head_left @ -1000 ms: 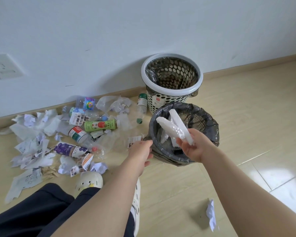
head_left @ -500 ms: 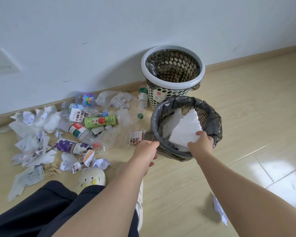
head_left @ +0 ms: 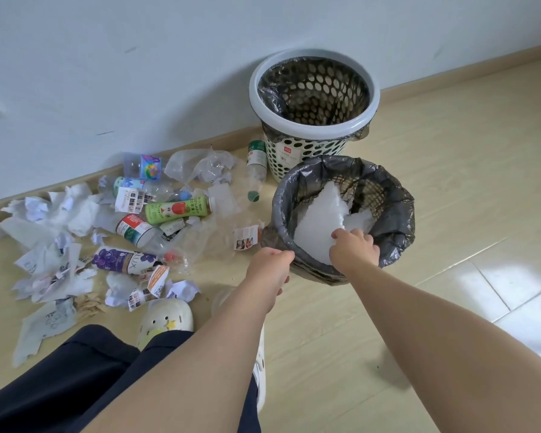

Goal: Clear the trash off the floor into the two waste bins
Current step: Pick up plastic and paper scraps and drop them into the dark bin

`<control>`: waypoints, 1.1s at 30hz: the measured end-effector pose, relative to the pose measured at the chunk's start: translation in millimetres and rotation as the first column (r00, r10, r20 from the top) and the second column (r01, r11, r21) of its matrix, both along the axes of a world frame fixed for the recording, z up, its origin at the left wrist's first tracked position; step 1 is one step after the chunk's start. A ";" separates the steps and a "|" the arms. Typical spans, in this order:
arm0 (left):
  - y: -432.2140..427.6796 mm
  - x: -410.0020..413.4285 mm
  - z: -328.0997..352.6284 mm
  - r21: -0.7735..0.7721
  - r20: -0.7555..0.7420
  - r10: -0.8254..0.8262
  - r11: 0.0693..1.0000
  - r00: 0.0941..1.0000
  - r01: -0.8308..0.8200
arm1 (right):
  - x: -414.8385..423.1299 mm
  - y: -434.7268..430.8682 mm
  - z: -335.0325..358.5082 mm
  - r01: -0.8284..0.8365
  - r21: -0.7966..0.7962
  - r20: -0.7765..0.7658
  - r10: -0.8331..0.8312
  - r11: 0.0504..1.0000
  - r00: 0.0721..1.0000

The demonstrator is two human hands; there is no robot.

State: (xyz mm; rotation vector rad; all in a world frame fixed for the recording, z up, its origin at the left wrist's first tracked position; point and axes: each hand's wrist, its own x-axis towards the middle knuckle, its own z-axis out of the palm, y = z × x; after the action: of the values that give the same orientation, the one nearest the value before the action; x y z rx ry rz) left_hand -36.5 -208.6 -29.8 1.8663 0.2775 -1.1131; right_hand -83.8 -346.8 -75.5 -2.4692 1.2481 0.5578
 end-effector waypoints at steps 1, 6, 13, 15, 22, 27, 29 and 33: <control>-1.3 -1.4 0.4 0.002 0.011 -0.011 1.000 1.000 0.011 | -3.7 -0.5 2.6 0.003 0.003 0.019 -0.003 1.000 1.000; -9.5 -17.2 10.7 0.030 0.099 -0.118 0.993 0.988 0.116 | -43.1 0.5 27.1 0.141 0.048 0.319 -0.149 0.989 0.936; -30.1 -74.8 46.4 0.116 0.304 -0.471 0.881 0.828 0.458 | -146.9 -4.5 49.6 0.384 0.146 0.378 -0.410 0.912 0.830; -33.4 -97.1 40.7 0.166 0.324 -0.562 0.826 0.761 0.539 | -176.0 -6.1 43.7 0.447 0.197 0.341 -0.489 0.872 0.803; -89.0 -152.7 -2.4 0.171 0.248 -0.702 0.710 0.668 0.683 | -242.2 -12.1 -10.1 0.572 0.297 0.129 -0.625 0.765 0.770; -84.3 -168.6 -60.3 0.265 0.111 -0.811 0.582 0.575 0.769 | -260.5 -12.6 -63.3 0.563 0.365 -0.030 -0.595 0.742 0.803; -72.4 -165.1 -85.9 0.328 0.037 -0.824 0.544 0.565 0.772 | -261.5 -13.7 -83.7 0.548 0.368 -0.075 -0.563 0.751 0.823; -72.3 -150.6 -113.9 0.363 -0.048 -0.775 0.575 0.630 0.734 | -253.5 -19.4 -119.6 0.509 0.377 -0.202 -0.468 0.773 0.860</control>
State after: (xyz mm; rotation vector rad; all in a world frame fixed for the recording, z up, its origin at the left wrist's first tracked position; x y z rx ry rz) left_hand -187.1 -280.9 -143.8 2.4620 -0.5059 -1.5829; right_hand -337.3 -366.2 -195.1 -1.6865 1.5462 0.7129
